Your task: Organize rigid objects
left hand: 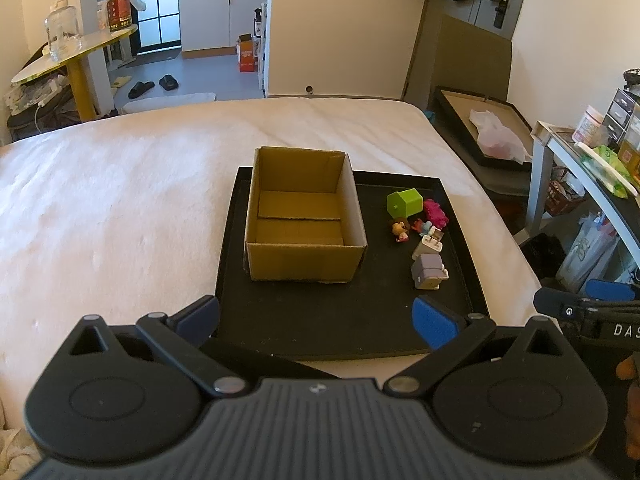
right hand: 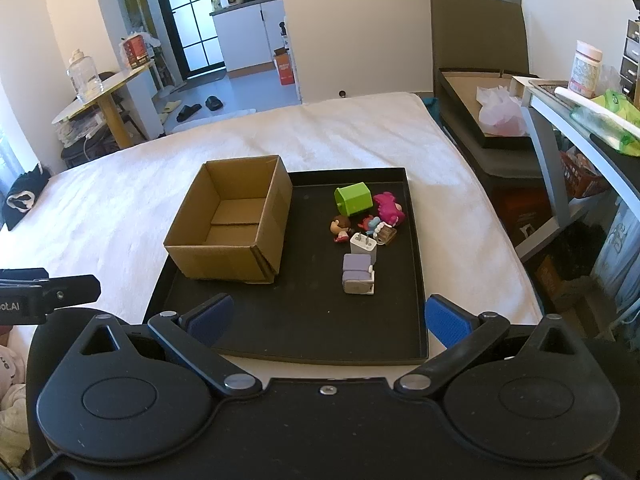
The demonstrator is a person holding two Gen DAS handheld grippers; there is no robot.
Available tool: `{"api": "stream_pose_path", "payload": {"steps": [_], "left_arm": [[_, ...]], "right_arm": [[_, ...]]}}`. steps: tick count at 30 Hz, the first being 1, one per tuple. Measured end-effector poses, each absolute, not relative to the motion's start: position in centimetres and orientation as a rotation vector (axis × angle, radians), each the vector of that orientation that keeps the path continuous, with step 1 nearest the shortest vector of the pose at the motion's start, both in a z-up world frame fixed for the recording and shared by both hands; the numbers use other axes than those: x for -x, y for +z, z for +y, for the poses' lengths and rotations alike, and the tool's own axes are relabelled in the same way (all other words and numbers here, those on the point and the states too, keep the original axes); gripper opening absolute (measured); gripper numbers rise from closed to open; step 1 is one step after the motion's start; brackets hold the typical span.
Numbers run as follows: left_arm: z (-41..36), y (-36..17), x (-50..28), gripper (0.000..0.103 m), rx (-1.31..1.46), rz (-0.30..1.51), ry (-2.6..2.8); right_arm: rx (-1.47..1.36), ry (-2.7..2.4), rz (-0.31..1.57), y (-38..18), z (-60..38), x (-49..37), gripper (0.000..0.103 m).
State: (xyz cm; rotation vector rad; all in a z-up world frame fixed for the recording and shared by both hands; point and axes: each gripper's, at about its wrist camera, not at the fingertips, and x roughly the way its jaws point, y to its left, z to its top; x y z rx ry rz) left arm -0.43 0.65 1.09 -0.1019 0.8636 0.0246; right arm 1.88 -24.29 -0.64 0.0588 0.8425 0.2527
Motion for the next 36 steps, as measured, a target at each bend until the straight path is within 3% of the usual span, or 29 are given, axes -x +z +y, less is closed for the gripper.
{"api": "stream_pose_path", "payload": {"steps": [27, 36], "left_arm": [[3.8, -1.5, -4.1, 0.1, 0.165, 0.861, 0.116], [4.3, -2.8, -6.6, 0.088, 0.168, 0.874, 0.147]], "right_arm": [[-0.06, 0.251, 0.849, -3.3, -24.0, -5.4, 0.103], [-0.083, 0.262, 0.886, -5.7, -24.2, -8.1, 0.089]]}}
